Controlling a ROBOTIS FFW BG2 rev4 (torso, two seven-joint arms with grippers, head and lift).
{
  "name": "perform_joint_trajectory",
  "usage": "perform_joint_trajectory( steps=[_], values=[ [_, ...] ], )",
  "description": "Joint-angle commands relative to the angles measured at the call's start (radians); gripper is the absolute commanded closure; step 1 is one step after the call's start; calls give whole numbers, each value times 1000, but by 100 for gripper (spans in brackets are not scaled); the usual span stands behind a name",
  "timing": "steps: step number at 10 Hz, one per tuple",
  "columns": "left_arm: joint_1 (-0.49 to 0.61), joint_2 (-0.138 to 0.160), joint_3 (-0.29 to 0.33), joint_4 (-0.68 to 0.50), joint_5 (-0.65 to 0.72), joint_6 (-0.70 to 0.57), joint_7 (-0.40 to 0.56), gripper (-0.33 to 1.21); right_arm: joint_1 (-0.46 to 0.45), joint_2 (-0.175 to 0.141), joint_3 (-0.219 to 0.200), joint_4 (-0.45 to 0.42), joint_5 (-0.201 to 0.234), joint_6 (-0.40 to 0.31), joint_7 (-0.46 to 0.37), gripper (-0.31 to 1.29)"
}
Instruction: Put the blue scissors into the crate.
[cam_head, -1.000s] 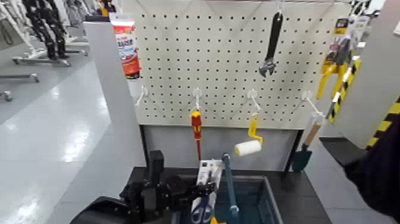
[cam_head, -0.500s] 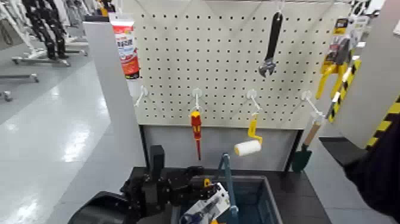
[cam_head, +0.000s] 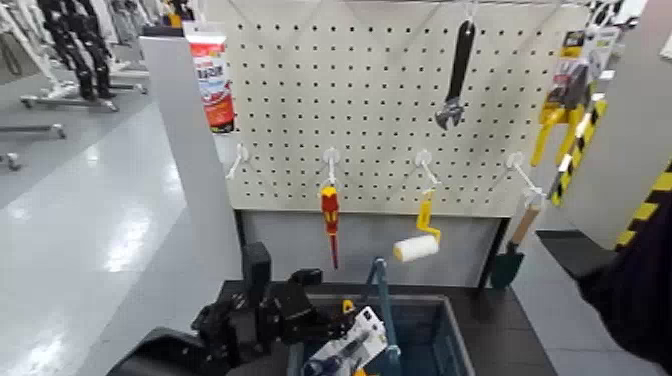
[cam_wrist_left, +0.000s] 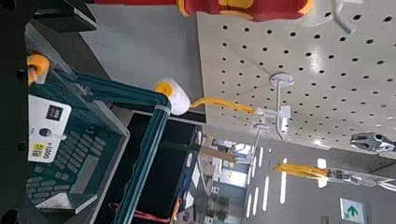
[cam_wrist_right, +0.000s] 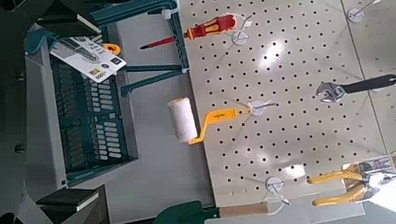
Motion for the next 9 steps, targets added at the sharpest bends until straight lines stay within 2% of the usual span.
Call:
perform_joint_trajectory(
  steps=[1, 2, 4, 5, 6, 8, 9],
  values=[
    [146, 3, 90, -133, -97, -13, 101, -4, 8, -3, -3, -19, 1, 16, -4, 7],
    [198, 5, 102, -153, -111, -54, 170, -3, 16, -1, -7, -27, 1, 20, -9, 7],
    [322, -21, 162, -156, -116, -220, 325, -1, 24, -4, -4, -28, 1, 24, -23, 5],
    [381, -56, 214, -155, -169, -275, 351, 1, 25, -6, -4, -30, 1, 24, -26, 5],
    [450, -73, 237, -165, -197, -361, 431, 1, 28, -10, -4, -38, 1, 28, -33, 5],
    [560, -96, 237, -194, -205, -502, 675, 1, 39, -6, -9, -41, 1, 25, -49, 5],
    [577, -112, 265, -202, -205, -497, 649, 3, 42, -3, -10, -45, 8, 30, -50, 4]
  ],
)
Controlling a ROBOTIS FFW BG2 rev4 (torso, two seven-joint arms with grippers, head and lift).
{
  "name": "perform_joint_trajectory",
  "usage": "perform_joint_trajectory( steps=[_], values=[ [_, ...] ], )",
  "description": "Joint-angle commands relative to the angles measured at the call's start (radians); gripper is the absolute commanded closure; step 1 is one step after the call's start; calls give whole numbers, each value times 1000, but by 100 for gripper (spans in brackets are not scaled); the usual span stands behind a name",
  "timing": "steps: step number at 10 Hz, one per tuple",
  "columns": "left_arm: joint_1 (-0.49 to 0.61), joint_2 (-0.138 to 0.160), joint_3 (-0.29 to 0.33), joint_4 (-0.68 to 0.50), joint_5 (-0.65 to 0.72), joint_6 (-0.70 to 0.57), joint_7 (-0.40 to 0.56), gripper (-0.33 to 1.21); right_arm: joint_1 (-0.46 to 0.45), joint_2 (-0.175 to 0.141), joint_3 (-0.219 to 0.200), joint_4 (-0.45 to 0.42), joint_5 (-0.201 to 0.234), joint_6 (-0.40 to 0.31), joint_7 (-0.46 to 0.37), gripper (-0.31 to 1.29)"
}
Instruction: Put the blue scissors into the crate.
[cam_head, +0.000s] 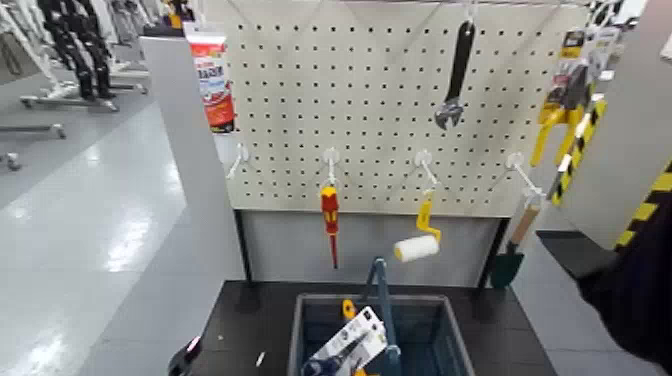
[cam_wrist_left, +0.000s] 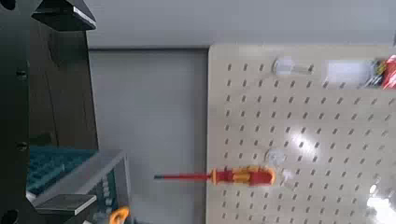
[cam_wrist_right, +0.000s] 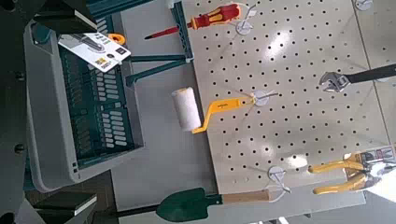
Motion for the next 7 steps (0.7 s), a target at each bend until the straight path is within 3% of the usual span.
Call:
perform_joint_trajectory(
  steps=[1, 7],
  values=[
    [57, -22, 45, -23, -2, -34, -42, 4, 8, 0, -2, -10, 12, 7, -8, 4],
    [77, -19, 54, -40, 4, -19, -75, 5, 6, -21, 4, -46, 32, 59, -14, 9]
  ],
)
